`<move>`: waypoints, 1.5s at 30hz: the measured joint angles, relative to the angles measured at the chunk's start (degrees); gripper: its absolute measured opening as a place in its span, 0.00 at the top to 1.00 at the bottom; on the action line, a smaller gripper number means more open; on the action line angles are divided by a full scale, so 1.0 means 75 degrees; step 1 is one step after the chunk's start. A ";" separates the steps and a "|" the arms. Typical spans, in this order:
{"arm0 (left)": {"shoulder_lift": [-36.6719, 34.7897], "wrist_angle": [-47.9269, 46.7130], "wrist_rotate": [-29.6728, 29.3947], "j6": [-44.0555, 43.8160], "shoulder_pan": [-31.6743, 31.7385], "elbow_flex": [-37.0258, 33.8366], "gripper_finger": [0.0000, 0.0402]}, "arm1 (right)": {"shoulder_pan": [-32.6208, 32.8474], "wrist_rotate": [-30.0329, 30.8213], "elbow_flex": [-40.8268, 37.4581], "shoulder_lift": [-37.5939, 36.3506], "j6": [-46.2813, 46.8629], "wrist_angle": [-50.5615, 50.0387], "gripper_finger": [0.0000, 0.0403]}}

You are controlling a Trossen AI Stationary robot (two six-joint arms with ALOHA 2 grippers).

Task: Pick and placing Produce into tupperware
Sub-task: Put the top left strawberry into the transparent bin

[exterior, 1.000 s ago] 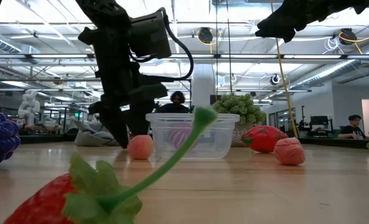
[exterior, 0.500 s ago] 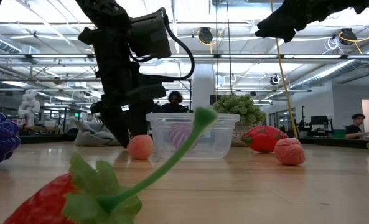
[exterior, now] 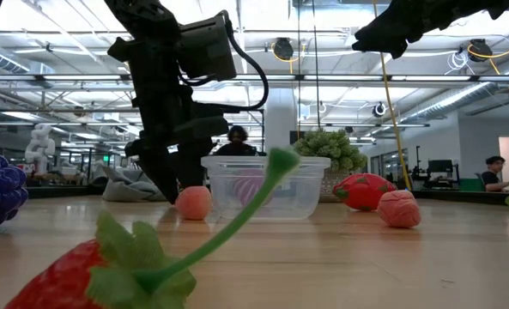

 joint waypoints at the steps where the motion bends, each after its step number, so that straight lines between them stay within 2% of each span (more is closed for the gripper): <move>1: 0.0000 0.0000 0.0000 0.0000 0.0000 0.0000 0.33 | 0.0000 0.0001 0.0000 0.0000 0.0000 0.0002 0.55; 12: 0.0000 -0.0001 -0.0002 0.0000 0.0000 0.0000 0.34 | 0.0000 0.0001 0.0000 0.0000 0.0000 0.0000 0.55; 22: -0.0003 0.0023 0.0051 0.0126 0.0000 0.0000 0.51 | 0.0000 0.0001 0.0000 0.0000 0.0000 0.0000 0.55; 31: -0.0041 0.0015 0.0038 0.0218 0.0000 0.0036 0.60 | -0.0003 0.0001 0.0000 0.0000 0.0005 0.0002 0.55; 37: -0.0432 -0.0207 -0.0001 0.0361 0.0000 0.0047 0.62 | -0.0003 0.0001 0.0000 0.0003 0.0012 0.0000 0.55; 45: -0.1654 -0.1192 -0.0147 0.0376 0.0000 0.0050 0.62 | -0.0003 0.0001 0.0000 0.0003 0.0012 0.0006 0.55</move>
